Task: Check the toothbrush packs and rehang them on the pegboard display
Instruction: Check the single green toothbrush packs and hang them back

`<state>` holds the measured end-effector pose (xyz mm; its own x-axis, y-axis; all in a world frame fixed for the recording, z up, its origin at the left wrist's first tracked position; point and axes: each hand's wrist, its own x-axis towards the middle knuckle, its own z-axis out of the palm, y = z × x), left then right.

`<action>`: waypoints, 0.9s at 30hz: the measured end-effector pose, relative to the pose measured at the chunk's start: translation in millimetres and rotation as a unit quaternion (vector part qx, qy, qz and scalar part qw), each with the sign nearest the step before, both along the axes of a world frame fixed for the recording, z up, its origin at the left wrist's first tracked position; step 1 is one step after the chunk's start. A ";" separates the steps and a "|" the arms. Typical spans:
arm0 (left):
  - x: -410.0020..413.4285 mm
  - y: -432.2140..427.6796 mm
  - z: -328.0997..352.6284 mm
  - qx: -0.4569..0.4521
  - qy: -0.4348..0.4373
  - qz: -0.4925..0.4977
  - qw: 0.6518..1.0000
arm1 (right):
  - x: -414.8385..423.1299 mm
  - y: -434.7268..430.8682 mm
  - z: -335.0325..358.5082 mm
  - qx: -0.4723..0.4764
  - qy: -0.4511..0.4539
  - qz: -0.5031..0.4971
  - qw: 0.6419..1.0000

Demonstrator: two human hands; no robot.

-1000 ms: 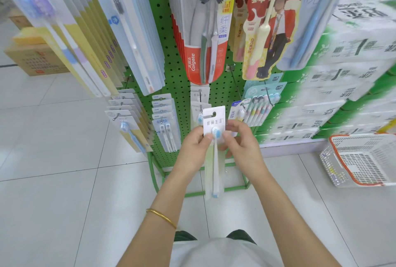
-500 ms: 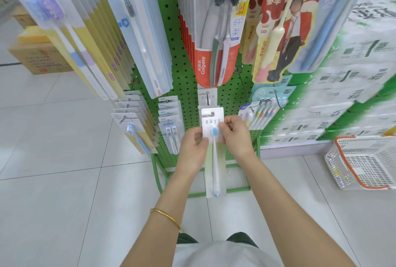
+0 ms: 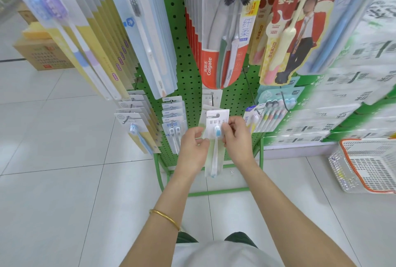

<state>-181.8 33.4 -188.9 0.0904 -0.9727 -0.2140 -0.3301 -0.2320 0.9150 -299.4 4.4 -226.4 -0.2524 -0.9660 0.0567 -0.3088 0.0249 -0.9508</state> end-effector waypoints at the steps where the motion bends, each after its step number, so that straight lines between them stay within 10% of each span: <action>1: 0.3 -0.4 0.1 0.001 -0.002 0.000 1.000 | 0.3 0.4 -0.4 0.002 0.004 0.004 1.000; 27: -3.2 -2.8 5.1 0.010 -0.005 -0.013 1.000 | 3.9 -17.0 30.7 0.053 0.247 0.023 0.967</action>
<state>-185.0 30.6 -183.8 0.0675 -0.9701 -0.2331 -0.3452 -0.2419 0.9068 -295.5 -12.6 -195.7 -0.1772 -0.9823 0.0603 -0.7275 0.0895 -0.6803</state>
